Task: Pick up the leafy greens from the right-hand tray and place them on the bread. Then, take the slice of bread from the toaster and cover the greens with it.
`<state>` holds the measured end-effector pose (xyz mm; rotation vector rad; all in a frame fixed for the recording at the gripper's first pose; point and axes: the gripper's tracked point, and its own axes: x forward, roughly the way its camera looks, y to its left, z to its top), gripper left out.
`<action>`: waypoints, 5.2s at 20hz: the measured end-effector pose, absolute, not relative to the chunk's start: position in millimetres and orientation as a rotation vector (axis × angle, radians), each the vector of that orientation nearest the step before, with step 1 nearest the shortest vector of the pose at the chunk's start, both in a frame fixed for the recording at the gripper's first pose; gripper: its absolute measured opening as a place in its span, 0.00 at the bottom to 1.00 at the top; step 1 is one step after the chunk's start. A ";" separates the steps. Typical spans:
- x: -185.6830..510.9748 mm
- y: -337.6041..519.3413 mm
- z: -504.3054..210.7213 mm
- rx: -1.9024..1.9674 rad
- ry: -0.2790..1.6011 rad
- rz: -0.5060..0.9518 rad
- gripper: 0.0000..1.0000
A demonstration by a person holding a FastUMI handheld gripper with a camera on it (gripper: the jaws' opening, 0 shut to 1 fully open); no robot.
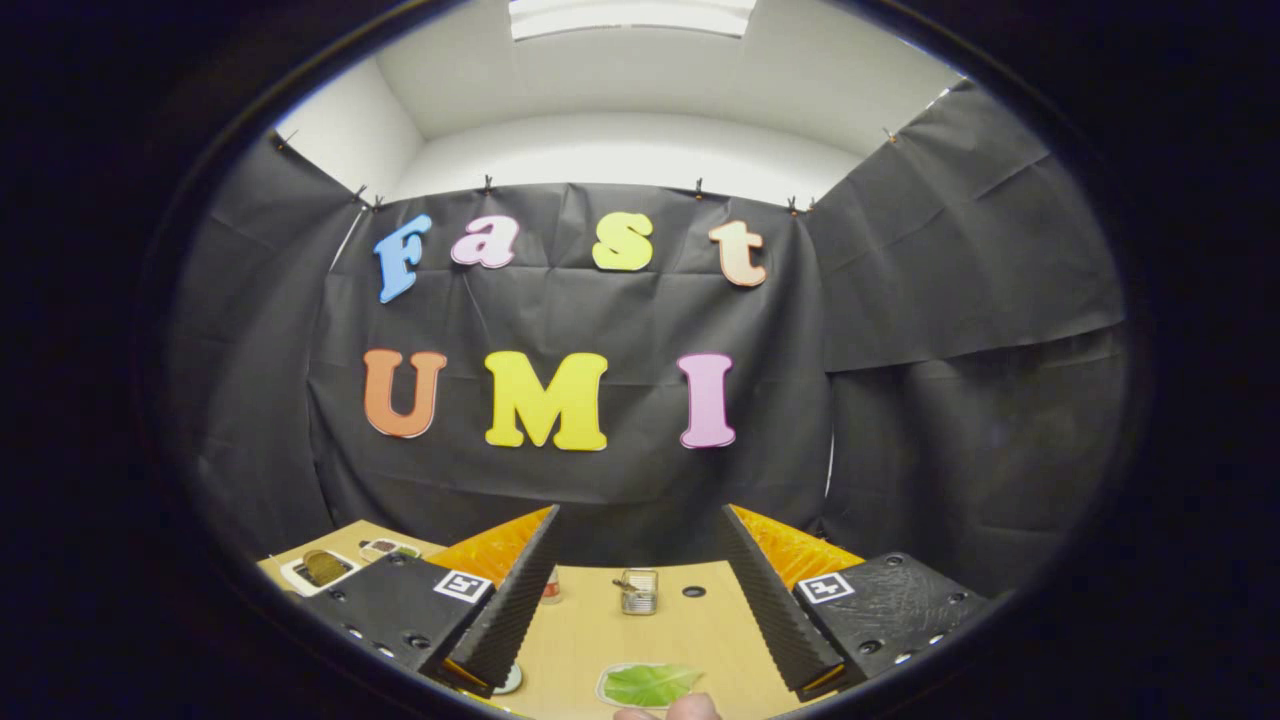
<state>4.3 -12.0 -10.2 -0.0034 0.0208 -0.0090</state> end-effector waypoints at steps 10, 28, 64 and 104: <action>0.4 -42.1 -54.6 0.007 0.104 0.000 0.95; 40.2 -103.2 -272.6 0.053 0.422 0.076 0.94; 124.6 -81.8 -431.1 0.132 0.673 0.206 0.01; 25.7 325.1 -290.8 0.124 0.630 0.542 0.00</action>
